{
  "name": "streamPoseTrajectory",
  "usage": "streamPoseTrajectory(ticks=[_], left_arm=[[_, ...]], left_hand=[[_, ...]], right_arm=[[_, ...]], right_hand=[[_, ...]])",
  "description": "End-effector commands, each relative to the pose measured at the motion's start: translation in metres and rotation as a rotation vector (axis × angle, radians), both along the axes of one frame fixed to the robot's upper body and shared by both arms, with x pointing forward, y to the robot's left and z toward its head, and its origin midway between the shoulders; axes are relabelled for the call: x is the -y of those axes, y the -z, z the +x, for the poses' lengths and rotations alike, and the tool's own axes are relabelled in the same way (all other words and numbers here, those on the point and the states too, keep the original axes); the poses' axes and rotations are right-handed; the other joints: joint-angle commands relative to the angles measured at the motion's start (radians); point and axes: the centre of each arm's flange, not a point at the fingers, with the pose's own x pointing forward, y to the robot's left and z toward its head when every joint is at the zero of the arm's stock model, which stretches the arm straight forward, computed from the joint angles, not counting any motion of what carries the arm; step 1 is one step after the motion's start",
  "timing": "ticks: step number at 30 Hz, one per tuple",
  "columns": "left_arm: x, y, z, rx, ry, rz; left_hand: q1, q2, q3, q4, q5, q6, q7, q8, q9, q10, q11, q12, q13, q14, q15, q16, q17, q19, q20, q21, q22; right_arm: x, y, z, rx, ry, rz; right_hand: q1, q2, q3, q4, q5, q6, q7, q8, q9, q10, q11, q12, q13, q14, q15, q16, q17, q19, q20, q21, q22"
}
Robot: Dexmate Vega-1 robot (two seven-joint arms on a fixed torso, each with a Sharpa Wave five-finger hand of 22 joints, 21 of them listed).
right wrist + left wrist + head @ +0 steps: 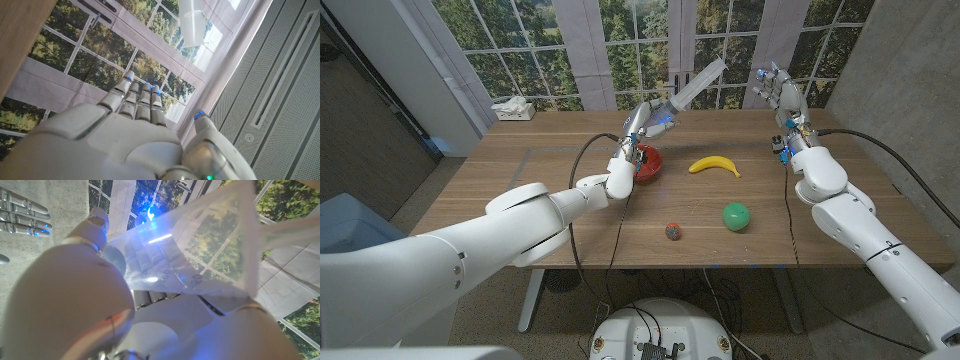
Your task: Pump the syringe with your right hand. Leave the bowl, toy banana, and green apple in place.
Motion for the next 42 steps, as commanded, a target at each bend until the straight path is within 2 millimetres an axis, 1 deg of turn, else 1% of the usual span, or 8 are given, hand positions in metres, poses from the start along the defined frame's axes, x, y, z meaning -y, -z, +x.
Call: streamPoseTrajectory(ticks=[1,15,17,19,21,24,32,42], left_arm=[[0.000,0.000,0.000,0.001,-0.002,0.003],[0.002,0.001,0.000,-0.004,0.001,0.010],[0.003,0.001,0.000,-0.006,0.001,0.012],[0.003,0.001,0.000,-0.005,0.001,0.012],[0.004,0.001,0.000,-0.003,0.000,0.015],[0.004,0.001,0.000,-0.002,0.000,0.018],[0.005,0.001,-0.001,0.001,0.003,0.019],[0.006,0.002,-0.001,0.004,0.007,0.022]], left_hand=[[0.264,0.270,0.004,0.005,0.005,0.010,0.011,0.005,0.003,0.003,-0.004,-0.002,0.005,0.010,-0.045,0.000,0.001,-0.005,-0.086,0.009,0.001],[0.264,0.269,0.005,0.005,0.005,0.009,0.009,0.004,0.005,0.006,-0.004,-0.007,0.008,0.011,-0.045,-0.001,0.000,-0.011,-0.086,0.022,-0.002],[0.264,0.268,0.005,0.005,0.005,0.010,0.009,0.005,0.004,0.006,-0.004,-0.008,0.007,0.011,-0.045,-0.001,0.000,-0.011,-0.086,0.023,-0.003],[0.264,0.268,0.005,0.005,0.005,0.010,0.008,0.005,0.005,0.006,-0.003,-0.008,0.008,0.012,-0.045,-0.001,0.000,-0.012,-0.086,0.025,-0.003],[0.264,0.268,0.005,0.005,0.005,0.010,0.010,0.005,0.005,0.007,-0.004,-0.009,0.008,0.012,-0.045,-0.001,0.000,-0.013,-0.086,0.026,-0.004],[0.264,0.268,0.005,0.005,0.005,0.011,0.011,0.005,0.005,0.007,-0.004,-0.010,0.009,0.012,-0.045,-0.001,0.000,-0.014,-0.086,0.029,-0.004],[0.264,0.268,0.005,0.005,0.005,0.011,0.008,0.005,0.005,0.008,-0.007,-0.012,0.010,0.013,-0.045,-0.001,0.000,-0.017,-0.086,0.036,-0.006],[0.264,0.267,0.005,0.005,0.005,0.009,0.010,0.004,0.006,0.009,-0.007,-0.015,0.013,0.014,-0.045,-0.002,0.000,-0.021,-0.085,0.045,-0.009]], right_arm=[[-0.005,-0.022,0.005,0.033,0.057,-0.047],[-0.012,-0.048,0.009,0.059,0.109,-0.104],[-0.013,-0.051,0.009,0.051,0.119,-0.110],[-0.014,-0.054,0.010,0.054,0.125,-0.120],[-0.015,-0.057,0.011,0.058,0.134,-0.126],[-0.016,-0.063,0.012,0.062,0.145,-0.133],[-0.020,-0.076,0.013,0.077,0.185,-0.165],[-0.033,-0.092,0.013,0.101,0.231,-0.233]], right_hand=[[0.001,0.038,0.004,0.001,0.005,0.008,-0.002,0.006,0.005,0.004,-0.004,0.004,0.003,0.004,-0.007,0.004,0.002,0.007,0.002,0.001,0.002],[0.004,0.037,0.007,0.000,0.005,0.010,-0.006,0.004,0.005,0.004,-0.008,0.004,0.003,0.005,-0.010,0.004,0.003,0.008,0.002,0.000,0.002],[0.005,0.037,0.007,0.000,0.005,0.012,-0.010,0.005,0.005,0.006,-0.010,0.004,0.003,0.003,-0.012,0.004,0.003,0.007,0.001,-0.001,0.002],[0.006,0.037,0.008,0.000,0.005,0.018,-0.027,0.006,0.005,-0.006,-0.020,0.000,0.002,-0.005,-0.016,0.000,0.003,0.006,-0.001,-0.002,0.002],[0.006,0.037,0.009,0.000,0.005,0.019,-0.028,0.006,0.005,-0.008,-0.023,-0.001,0.002,-0.008,-0.020,-0.001,0.003,0.004,-0.004,-0.003,0.002],[0.006,0.037,0.009,0.000,0.005,0.020,-0.023,0.005,0.005,-0.008,-0.030,-0.001,0.002,-0.009,-0.024,-0.001,0.003,0.004,-0.007,-0.004,0.002],[0.008,0.036,0.010,0.000,0.005,0.023,-0.017,0.005,0.005,-0.007,-0.032,-0.001,0.001,-0.012,-0.040,-0.003,0.003,0.012,-0.027,-0.002,0.002],[0.009,0.038,0.012,0.000,0.005,0.024,-0.017,0.004,0.005,-0.005,-0.033,0.000,0.001,-0.013,-0.043,-0.004,0.003,0.013,-0.030,-0.002,0.002]])
